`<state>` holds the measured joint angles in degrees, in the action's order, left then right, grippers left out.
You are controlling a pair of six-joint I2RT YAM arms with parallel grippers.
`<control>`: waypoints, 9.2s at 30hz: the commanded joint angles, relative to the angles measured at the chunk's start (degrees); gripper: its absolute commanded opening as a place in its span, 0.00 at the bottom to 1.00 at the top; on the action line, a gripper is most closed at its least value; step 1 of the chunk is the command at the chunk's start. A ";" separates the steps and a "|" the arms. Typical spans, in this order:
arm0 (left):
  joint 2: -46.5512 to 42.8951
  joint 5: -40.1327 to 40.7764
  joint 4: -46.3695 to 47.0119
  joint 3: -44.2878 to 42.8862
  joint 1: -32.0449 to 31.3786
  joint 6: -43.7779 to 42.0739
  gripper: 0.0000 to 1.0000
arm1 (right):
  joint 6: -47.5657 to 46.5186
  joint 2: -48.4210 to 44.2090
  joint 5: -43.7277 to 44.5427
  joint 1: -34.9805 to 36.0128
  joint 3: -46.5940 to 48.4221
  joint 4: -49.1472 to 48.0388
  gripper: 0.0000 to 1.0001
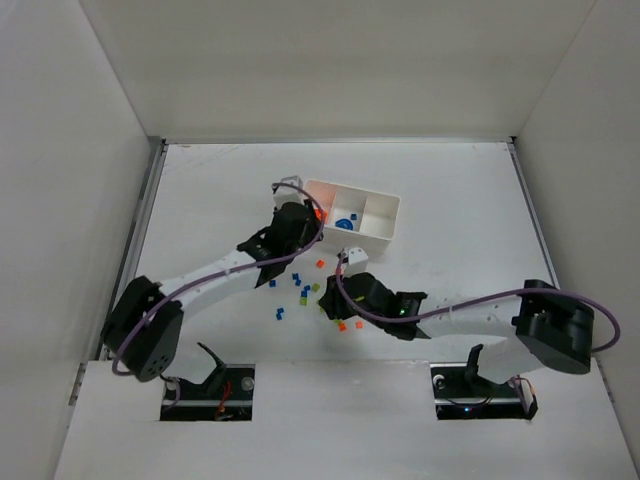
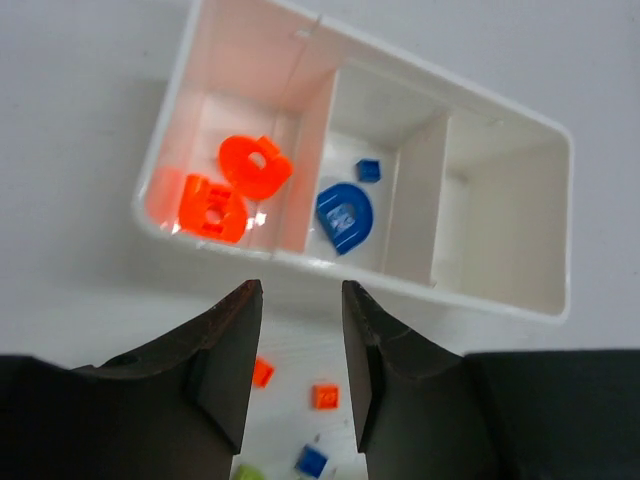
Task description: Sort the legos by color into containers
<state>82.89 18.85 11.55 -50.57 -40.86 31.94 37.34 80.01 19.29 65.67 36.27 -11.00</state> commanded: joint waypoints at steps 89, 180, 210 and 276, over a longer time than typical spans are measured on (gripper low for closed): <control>-3.91 0.23 0.22 -1.61 -1.19 2.78 0.11 | 2.03 -15.40 7.60 -14.47 -9.37 2.21 0.24; -19.88 -2.06 -8.83 25.43 -7.26 6.91 0.34 | -16.52 -1.25 -4.00 -25.71 14.79 10.21 0.20; -8.89 0.05 -5.93 21.74 -9.46 3.12 0.32 | -9.92 -8.38 0.40 -26.09 3.72 6.00 0.45; 19.38 -4.79 -0.83 -21.83 -1.73 -4.43 0.16 | 1.94 -20.76 4.00 -7.09 -11.66 8.54 0.35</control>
<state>98.06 15.94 8.49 -66.15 -44.14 29.34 37.23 62.33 21.61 58.52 25.54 -2.98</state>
